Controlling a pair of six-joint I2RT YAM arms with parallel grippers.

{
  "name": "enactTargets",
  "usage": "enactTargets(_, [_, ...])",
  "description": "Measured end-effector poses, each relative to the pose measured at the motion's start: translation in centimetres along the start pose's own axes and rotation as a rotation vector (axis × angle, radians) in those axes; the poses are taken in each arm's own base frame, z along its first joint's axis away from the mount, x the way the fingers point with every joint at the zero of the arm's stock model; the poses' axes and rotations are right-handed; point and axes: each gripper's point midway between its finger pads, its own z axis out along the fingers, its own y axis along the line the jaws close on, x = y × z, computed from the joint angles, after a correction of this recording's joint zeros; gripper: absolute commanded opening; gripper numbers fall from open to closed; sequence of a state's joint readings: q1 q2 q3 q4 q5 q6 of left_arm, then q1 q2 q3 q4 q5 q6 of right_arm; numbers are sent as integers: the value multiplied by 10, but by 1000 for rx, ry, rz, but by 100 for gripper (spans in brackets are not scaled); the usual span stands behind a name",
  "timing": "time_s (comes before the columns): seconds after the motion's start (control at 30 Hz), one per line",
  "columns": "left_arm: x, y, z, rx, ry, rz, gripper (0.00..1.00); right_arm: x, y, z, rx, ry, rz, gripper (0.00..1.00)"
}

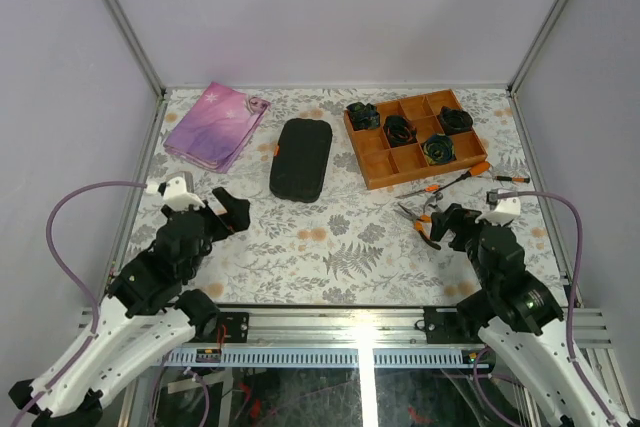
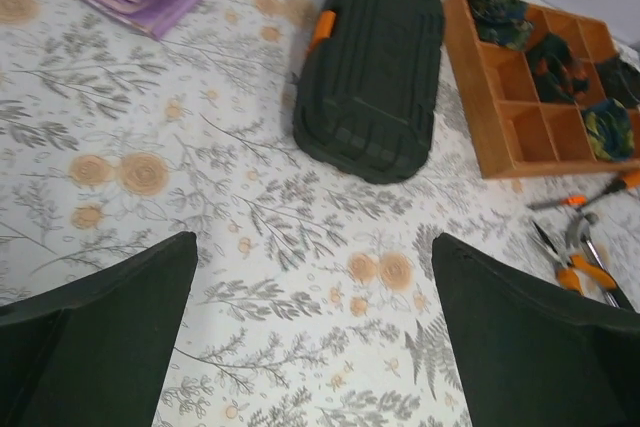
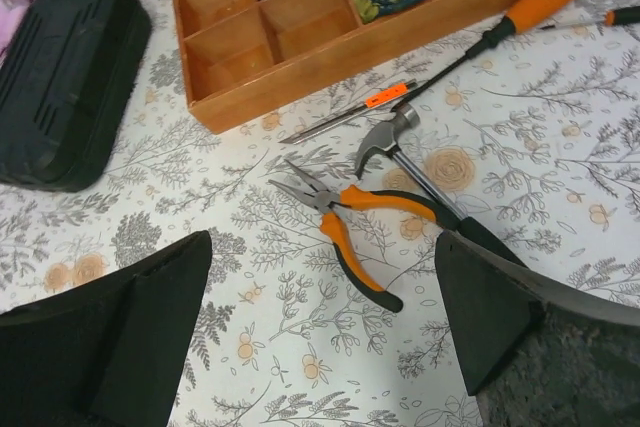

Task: Sort the tools into containers
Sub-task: Move the storage box to the center of the board.

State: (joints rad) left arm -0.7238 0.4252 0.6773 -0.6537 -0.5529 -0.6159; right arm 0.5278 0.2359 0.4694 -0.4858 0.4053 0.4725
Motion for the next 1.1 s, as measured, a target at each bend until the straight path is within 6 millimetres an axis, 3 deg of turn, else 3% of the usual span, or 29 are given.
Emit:
enactTargets(0.43, [-37, 38, 24, -222, -7, -41, 100, -8, -28, 14, 195, 122, 103, 99])
enactTargets(0.67, [-37, 51, 37, -278, 38, -56, 100, 11, -35, 36, 268, 274, 156, 99])
enactTargets(0.87, [-34, 47, 51, -265, 100, -68, 100, 28, -36, 57, 304, 423, 158, 99])
enactTargets(1.1, [-23, 40, 72, -240, 200, -56, 100, 19, -30, 79, 296, 479, 131, 100])
